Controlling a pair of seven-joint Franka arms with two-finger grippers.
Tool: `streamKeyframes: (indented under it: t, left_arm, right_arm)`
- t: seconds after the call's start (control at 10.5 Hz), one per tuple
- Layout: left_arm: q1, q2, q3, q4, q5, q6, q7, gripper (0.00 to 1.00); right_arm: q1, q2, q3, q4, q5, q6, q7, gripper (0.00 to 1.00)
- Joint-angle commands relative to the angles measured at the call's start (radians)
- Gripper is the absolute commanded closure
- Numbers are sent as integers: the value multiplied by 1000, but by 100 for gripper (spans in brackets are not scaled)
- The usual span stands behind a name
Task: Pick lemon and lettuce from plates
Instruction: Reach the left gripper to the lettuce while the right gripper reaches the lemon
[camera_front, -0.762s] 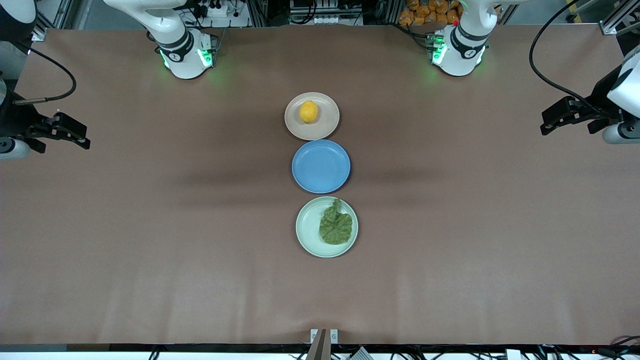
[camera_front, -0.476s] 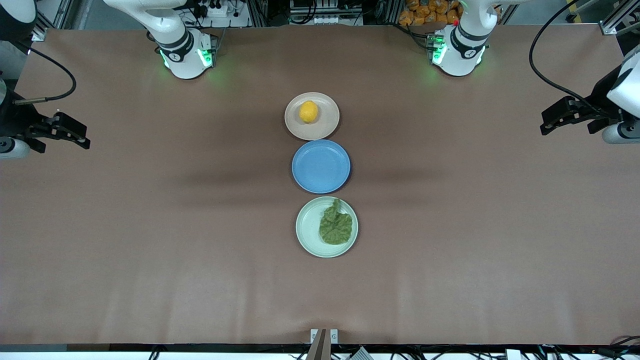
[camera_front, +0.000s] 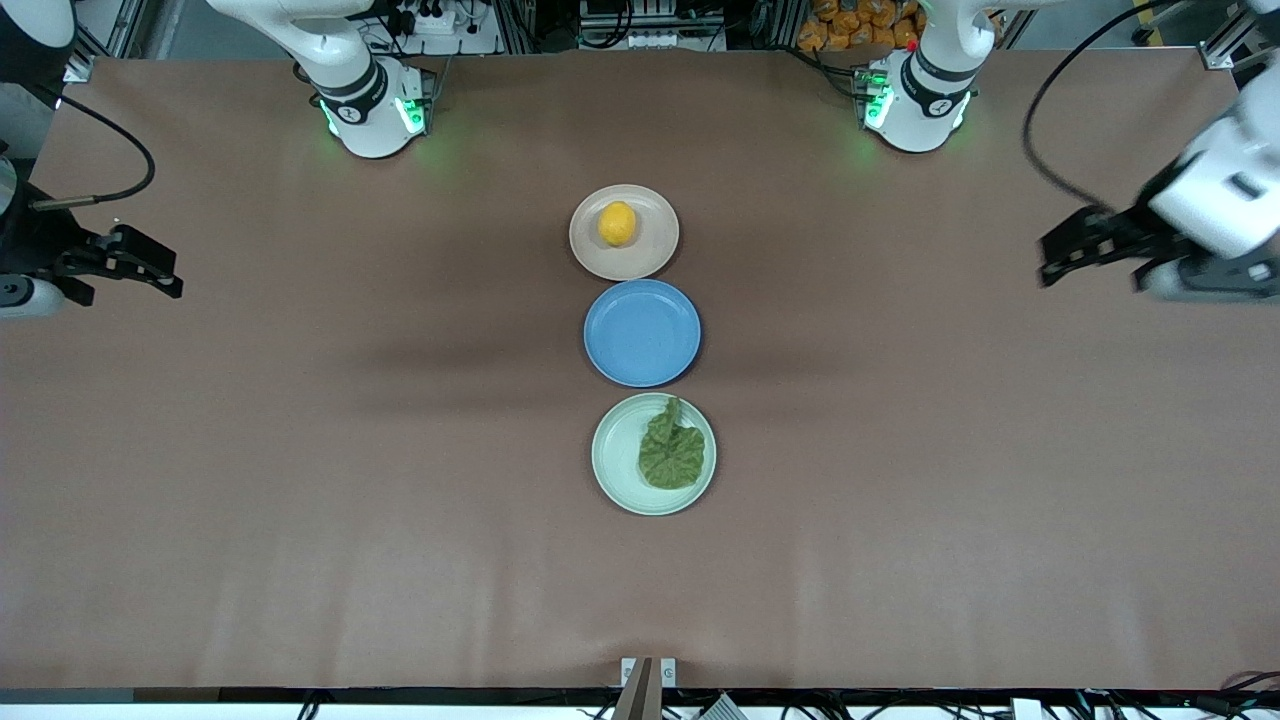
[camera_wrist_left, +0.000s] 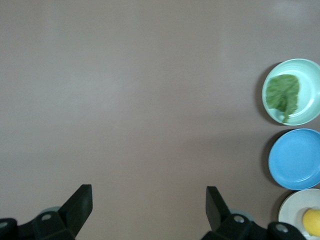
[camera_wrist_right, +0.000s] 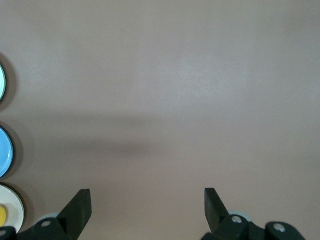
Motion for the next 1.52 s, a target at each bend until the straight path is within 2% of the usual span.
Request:
streamKeyframes:
  t: [0.0, 0.29, 0.48, 0.95, 1.14, 1.43]
  left_arm:
    - [-67, 131, -54, 7, -70, 130, -1, 0]
    - [-200, 265, -57, 7, -59, 336, -4, 0]
    - [-253, 364, -58, 7, -64, 492, -1, 0]
    - [-348, 622, -60, 9, -71, 885, -39, 0]
    - [-403, 671, -54, 9, -70, 954, -88, 0]
    - [-455, 723, -49, 9, -64, 1022, -139, 0]
  right_arm:
    - [1, -12, 14, -50, 6, 21, 3, 0]
    - [40, -29, 15, -144, 22, 80, 86, 0]
    - [81, -43, 15, -216, 23, 139, 167, 0]
    - [320, -37, 15, -383, 18, 247, 558, 0]
    - [386, -24, 17, -452, 21, 304, 624, 0]
    - [558, -2, 18, -573, 29, 425, 843, 0]
